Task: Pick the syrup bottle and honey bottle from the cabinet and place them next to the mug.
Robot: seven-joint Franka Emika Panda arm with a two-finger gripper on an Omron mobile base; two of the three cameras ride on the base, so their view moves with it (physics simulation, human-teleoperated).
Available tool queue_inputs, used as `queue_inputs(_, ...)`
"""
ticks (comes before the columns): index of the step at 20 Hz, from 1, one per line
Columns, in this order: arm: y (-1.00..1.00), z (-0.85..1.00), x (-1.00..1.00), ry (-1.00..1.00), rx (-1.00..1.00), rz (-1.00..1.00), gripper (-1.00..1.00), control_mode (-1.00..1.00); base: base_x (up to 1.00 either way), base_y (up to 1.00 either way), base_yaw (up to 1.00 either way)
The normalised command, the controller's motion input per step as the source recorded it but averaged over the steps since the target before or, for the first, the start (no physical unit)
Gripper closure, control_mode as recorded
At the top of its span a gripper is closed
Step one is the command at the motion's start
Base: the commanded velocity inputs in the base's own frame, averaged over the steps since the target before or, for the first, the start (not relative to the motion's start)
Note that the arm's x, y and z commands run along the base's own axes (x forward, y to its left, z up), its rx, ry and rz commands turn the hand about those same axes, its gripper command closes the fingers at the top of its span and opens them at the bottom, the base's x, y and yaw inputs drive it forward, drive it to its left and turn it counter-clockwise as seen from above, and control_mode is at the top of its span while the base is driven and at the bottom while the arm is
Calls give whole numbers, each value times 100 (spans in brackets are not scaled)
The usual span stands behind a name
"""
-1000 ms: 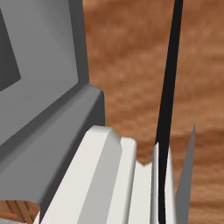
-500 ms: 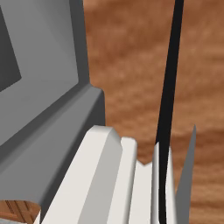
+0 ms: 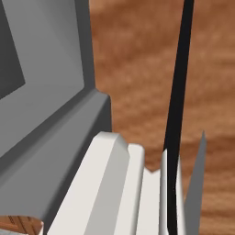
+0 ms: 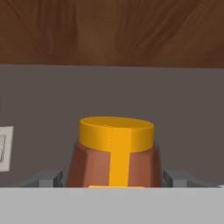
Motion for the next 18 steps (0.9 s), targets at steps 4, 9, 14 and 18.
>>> queue_inputs(4, 0, -45, 18, -2, -2, 0, 100, -100, 0, 0, 0)
queue_inputs(9, 0, -32, 0, 0, -2, 0, 100, -100, 0, 0, 0)
queue_inputs(14, 7, -61, 4, 0, -6, 0, 100, -100, 0, 0, 0)
queue_inputs(18, 18, -84, 0, 0, -10, 0, 100, -100, 0, 0, 0)
